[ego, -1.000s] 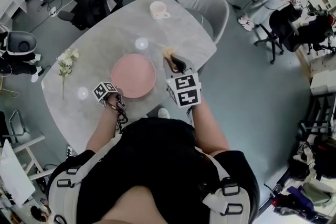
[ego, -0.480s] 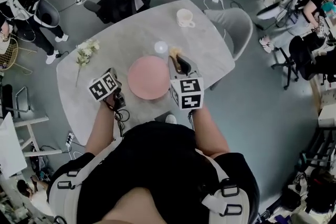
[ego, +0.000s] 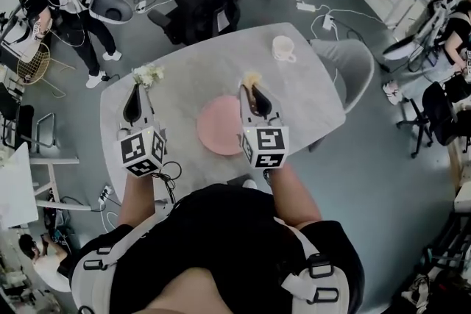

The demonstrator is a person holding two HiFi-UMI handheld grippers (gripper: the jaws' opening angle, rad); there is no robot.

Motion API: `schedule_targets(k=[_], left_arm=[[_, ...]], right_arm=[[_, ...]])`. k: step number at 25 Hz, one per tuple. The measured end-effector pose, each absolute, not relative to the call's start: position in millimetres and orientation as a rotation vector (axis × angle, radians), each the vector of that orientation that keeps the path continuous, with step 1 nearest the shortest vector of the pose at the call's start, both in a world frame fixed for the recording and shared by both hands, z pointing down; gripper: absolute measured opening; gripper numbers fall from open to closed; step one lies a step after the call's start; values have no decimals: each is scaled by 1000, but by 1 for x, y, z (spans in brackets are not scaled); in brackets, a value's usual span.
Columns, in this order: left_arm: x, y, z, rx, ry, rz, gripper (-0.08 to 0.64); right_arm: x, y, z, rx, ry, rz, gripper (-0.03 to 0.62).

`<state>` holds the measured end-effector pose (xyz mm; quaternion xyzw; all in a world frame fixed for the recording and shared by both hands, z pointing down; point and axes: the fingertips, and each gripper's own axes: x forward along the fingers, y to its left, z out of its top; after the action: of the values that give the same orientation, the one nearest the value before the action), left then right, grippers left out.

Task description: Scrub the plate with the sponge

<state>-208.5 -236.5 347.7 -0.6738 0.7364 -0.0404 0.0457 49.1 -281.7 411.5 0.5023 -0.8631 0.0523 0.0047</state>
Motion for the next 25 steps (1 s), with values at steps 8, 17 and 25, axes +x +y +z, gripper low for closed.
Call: schedule_targets(k=[8, 17, 25], left_arm=[[-180, -234, 388, -2118, 2213, -302, 5], [-172, -238, 397, -2204, 2245, -252, 5], [-173, -239, 402, -2252, 2263, -226, 5]], right_arm=[[38, -277, 403, 1521, -2743, 95, 52], [42, -276, 405, 1528, -2728, 83, 52], [38, -274, 405, 1527, -2723, 67, 52]])
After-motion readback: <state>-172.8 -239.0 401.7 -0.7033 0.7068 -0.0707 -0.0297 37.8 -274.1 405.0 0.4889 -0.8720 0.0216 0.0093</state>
